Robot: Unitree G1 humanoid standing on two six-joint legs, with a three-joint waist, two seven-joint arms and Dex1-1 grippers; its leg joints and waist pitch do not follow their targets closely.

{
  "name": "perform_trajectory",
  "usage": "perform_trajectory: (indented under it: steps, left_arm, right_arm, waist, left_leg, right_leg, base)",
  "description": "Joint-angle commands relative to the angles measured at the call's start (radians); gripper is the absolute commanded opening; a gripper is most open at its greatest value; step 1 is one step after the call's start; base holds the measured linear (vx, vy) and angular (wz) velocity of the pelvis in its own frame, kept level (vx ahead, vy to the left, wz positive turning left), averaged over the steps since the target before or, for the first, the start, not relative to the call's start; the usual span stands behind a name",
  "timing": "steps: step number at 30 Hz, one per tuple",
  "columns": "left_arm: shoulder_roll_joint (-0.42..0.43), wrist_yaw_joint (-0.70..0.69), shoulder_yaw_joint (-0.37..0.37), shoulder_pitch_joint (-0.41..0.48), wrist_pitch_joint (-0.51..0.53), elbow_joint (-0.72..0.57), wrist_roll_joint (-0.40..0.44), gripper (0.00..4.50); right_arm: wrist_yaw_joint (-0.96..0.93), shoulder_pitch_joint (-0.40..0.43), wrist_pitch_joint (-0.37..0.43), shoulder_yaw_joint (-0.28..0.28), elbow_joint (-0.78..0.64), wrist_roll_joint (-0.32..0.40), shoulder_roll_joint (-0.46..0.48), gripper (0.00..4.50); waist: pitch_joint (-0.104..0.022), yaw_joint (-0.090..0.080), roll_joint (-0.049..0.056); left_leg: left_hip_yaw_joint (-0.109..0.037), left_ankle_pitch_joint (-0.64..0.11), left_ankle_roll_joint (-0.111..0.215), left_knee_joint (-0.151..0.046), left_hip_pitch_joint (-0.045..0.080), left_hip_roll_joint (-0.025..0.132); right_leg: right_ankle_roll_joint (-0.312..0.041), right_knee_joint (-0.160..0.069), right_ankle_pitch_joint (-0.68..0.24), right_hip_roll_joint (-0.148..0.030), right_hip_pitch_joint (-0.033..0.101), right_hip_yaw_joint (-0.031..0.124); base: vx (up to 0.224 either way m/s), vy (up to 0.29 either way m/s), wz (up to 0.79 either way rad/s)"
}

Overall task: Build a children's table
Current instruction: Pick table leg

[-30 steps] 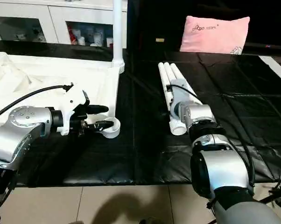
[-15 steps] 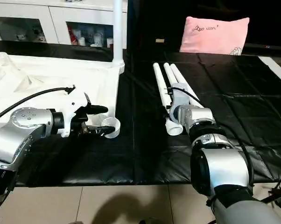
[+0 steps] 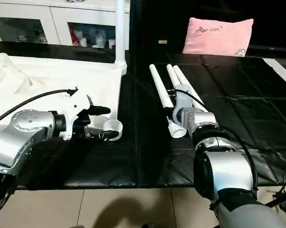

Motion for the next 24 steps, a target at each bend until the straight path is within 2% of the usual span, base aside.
perform_trajectory:
  steps: [1, 4, 7, 8, 11, 12, 13, 15, 16, 17, 18, 19, 20, 21, 22, 24]
  left_arm:
    - [-0.003, 0.006, -0.013, 0.004, 0.006, -0.016, -0.006, 4.50]
    - [-0.007, 0.012, -0.012, 0.005, 0.006, -0.016, -0.006, 4.50]
    - [-0.011, 0.018, -0.007, 0.008, 0.008, -0.016, -0.008, 4.50]
    - [-0.026, 0.036, 0.011, 0.012, 0.010, -0.012, -0.018, 4.50]
    - [-0.048, 0.065, 0.036, 0.008, 0.011, 0.002, -0.028, 4.50]
    - [-0.083, 0.116, 0.068, -0.009, 0.002, 0.034, -0.030, 4.50]
    - [-0.103, 0.146, 0.085, -0.019, 0.003, 0.051, -0.032, 4.50]
    - [-0.128, 0.179, 0.105, -0.034, 0.003, 0.071, -0.038, 4.50]
    - [-0.136, 0.185, 0.111, -0.037, 0.003, 0.075, -0.043, 4.50]
    - [-0.168, 0.207, 0.132, -0.053, 0.002, 0.087, -0.062, 4.50]
    - [-0.168, 0.207, 0.132, -0.053, 0.002, 0.087, -0.062, 4.50]
    - [-0.210, 0.238, 0.162, -0.075, 0.009, 0.105, -0.093, 4.50]
    - [-0.228, 0.262, 0.172, -0.088, 0.013, 0.122, -0.099, 4.50]
    - [-0.228, 0.262, 0.172, -0.088, 0.013, 0.122, -0.099, 4.50]
    - [-0.232, 0.278, 0.167, -0.100, 0.008, 0.146, -0.079, 4.50]
    - [-0.227, 0.273, 0.152, -0.099, 0.000, 0.158, -0.057, 4.50]
  right_arm:
    - [0.002, 0.017, 0.010, -0.002, 0.024, 0.003, 0.001, 1.77]
    - [0.015, 0.017, -0.005, -0.001, 0.024, 0.001, 0.002, 1.75]
    - [0.030, 0.017, -0.025, -0.008, 0.015, 0.009, 0.003, 1.43]
    - [0.071, 0.021, -0.090, -0.028, -0.015, 0.034, 0.004, 1.37]
    - [0.112, 0.024, -0.123, -0.056, -0.044, 0.070, 0.004, 1.23]
    - [0.176, 0.030, -0.144, -0.107, -0.095, 0.136, 0.007, 1.06]
    - [0.207, 0.034, -0.130, -0.129, -0.123, 0.168, 0.007, 0.97]
    - [0.245, 0.042, -0.108, -0.153, -0.163, 0.206, 0.008, 0.87]
    - [0.260, 0.048, -0.105, -0.160, -0.182, 0.220, 0.010, 0.76]
    - [0.308, 0.073, -0.077, -0.183, -0.253, 0.272, 0.019, 0.63]
    - [0.308, 0.073, -0.077, -0.183, -0.253, 0.272, 0.019, 0.53]
    - [0.377, 0.117, -0.037, -0.205, -0.361, 0.342, 0.036, 0.48]
    - [0.392, 0.146, -0.024, -0.197, -0.403, 0.352, 0.041, 0.42]
    - [0.392, 0.146, -0.024, -0.197, -0.403, 0.352, 0.041, 0.33]
    - [0.392, 0.179, -0.031, -0.156, -0.423, 0.317, 0.046, 0.23]
    - [0.376, 0.193, -0.060, -0.111, -0.405, 0.260, 0.047, 0.14]
  waist:
    - [-0.070, 0.002, 0.004]
    - [-0.071, 0.002, 0.003]
    - [-0.069, 0.000, 0.001]
    - [-0.070, 0.002, 0.001]
    - [-0.071, 0.002, 0.002]
    - [-0.074, 0.002, 0.002]
    - [-0.074, 0.002, 0.001]
    - [-0.080, 0.006, 0.008]
    - [-0.078, 0.006, 0.004]
    - [-0.077, 0.007, 0.014]
    - [-0.077, 0.007, 0.010]
    - [-0.080, 0.007, 0.009]
    - [-0.077, 0.011, 0.015]
    - [-0.080, 0.012, 0.015]
    - [-0.081, 0.012, 0.019]
    - [-0.080, 0.012, 0.016]
  left_leg:
    - [0.025, -0.080, 0.002, -0.057, -0.020, -0.013]
    - [0.024, -0.085, 0.000, -0.057, -0.020, -0.013]
    - [0.024, -0.099, -0.001, -0.057, -0.019, -0.013]
    - [0.025, -0.114, 0.001, -0.055, -0.019, -0.011]
    - [0.025, -0.099, 0.008, -0.055, -0.021, -0.012]
    - [0.025, -0.088, 0.015, -0.053, -0.023, -0.012]
    - [0.025, -0.085, 0.022, -0.052, -0.023, -0.013]
    - [0.024, -0.045, 0.046, -0.047, -0.026, -0.014]
    - [0.023, -0.041, 0.053, -0.048, -0.027, -0.014]
    - [0.024, -0.051, 0.056, -0.047, -0.027, -0.016]
    - [0.025, -0.053, 0.060, -0.047, -0.026, -0.014]
    - [0.023, -0.049, 0.059, -0.047, -0.026, -0.012]
    - [0.025, -0.055, 0.071, -0.047, -0.024, -0.015]
    - [0.022, -0.046, 0.070, -0.048, -0.024, -0.011]
    - [0.020, -0.043, 0.067, -0.048, -0.024, -0.011]
    - [0.020, -0.049, 0.050, -0.048, -0.026, -0.013]
  right_leg:
    - [-0.186, -0.057, -0.140, -0.055, 0.073, 0.043]
    - [-0.181, -0.058, -0.153, -0.056, 0.073, 0.043]
    - [-0.176, -0.061, -0.176, -0.055, 0.071, 0.043]
    - [-0.172, -0.062, -0.191, -0.058, 0.070, 0.044]
    - [-0.179, -0.059, -0.165, -0.056, 0.072, 0.044]
    - [-0.184, -0.057, -0.136, -0.054, 0.074, 0.044]
    - [-0.185, -0.056, -0.122, -0.052, 0.074, 0.044]
    - [-0.200, -0.050, -0.045, -0.049, 0.076, 0.044]
    - [-0.211, -0.050, -0.041, -0.050, 0.073, 0.043]
    - [-0.214, -0.053, -0.047, -0.049, 0.075, 0.044]
    - [-0.213, -0.056, -0.045, -0.049, 0.076, 0.044]
    - [-0.218, -0.052, -0.042, -0.051, 0.076, 0.043]
    - [-0.217, -0.059, -0.029, -0.047, 0.077, 0.043]
    - [-0.226, -0.055, -0.017, -0.049, 0.077, 0.042]
    - [-0.230, -0.054, -0.020, -0.050, 0.075, 0.041]
    - [-0.227, -0.059, -0.059, -0.052, 0.077, 0.040]
  base:
    - [0.000, 0.000, 0.00]
    - [0.000, 0.000, 0.00]
    - [0.000, 0.000, 0.00]
    - [0.000, 0.000, 0.00]
    - [0.000, 0.000, 0.00]
    - [0.000, 0.000, 0.00]
    - [0.000, 0.000, 0.00]
    - [0.000, 0.000, 0.00]
    - [0.000, 0.000, 0.00]
    - [0.000, 0.000, 0.00]
    - [0.000, 0.000, 0.00]
    - [0.000, 0.000, 0.00]
    - [0.000, 0.000, 0.00]
    - [0.000, 0.000, 0.00]
    - [0.000, 0.000, 0.00]
    - [0.000, 0.000, 0.00]
